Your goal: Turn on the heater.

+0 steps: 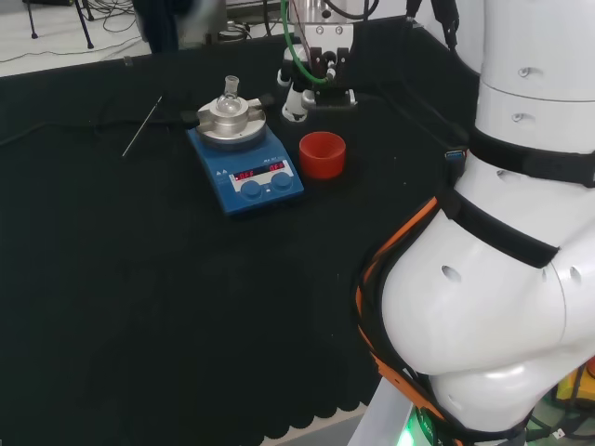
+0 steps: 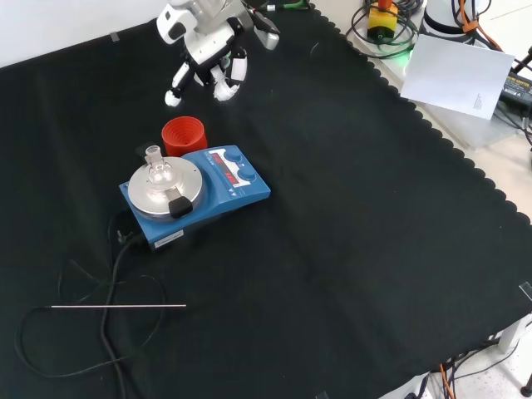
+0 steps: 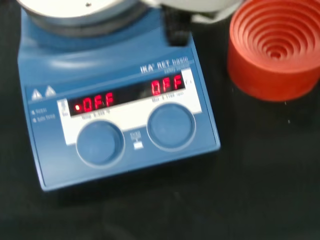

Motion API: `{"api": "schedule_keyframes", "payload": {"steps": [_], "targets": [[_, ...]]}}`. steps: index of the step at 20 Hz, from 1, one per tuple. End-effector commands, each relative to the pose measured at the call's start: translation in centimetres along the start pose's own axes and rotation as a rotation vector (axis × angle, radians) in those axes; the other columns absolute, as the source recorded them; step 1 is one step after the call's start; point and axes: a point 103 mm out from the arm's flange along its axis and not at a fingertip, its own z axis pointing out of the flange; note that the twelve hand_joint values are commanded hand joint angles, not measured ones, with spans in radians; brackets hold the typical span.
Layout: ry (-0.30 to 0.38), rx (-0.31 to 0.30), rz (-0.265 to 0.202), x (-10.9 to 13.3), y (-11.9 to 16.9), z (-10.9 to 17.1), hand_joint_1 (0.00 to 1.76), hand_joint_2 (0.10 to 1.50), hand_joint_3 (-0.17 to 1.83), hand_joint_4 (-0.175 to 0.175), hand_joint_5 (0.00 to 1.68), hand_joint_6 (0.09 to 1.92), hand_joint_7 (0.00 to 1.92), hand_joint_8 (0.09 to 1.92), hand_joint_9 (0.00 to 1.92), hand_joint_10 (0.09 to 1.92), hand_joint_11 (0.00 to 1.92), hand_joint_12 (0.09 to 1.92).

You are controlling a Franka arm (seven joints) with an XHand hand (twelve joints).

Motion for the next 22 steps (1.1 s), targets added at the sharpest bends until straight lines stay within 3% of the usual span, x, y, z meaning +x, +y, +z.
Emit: {"api": "schedule_keyframes", "payload": {"steps": [1, 9, 22], "targets": [[-0.041, 0.08, -0.002, 0.0, 0.1, 1.3, 1.41, 0.73, 0.9, -0.086, 0.33, 0.09, 1.6, 1.8, 1.79, 1.59, 1.84, 1.42], [-0.125, 0.213, -0.002, -0.2, 0.3, 2.5, 1.5, 0.64, 1.12, -0.076, 0.28, 0.09, 1.66, 1.85, 1.82, 1.67, 1.82, 1.5], [-0.168, 0.276, -0.037, -0.9, -3.7, 4.7, 1.51, 0.61, 1.18, -0.066, 0.24, 0.09, 1.68, 1.86, 1.84, 1.68, 1.83, 1.52]]}}
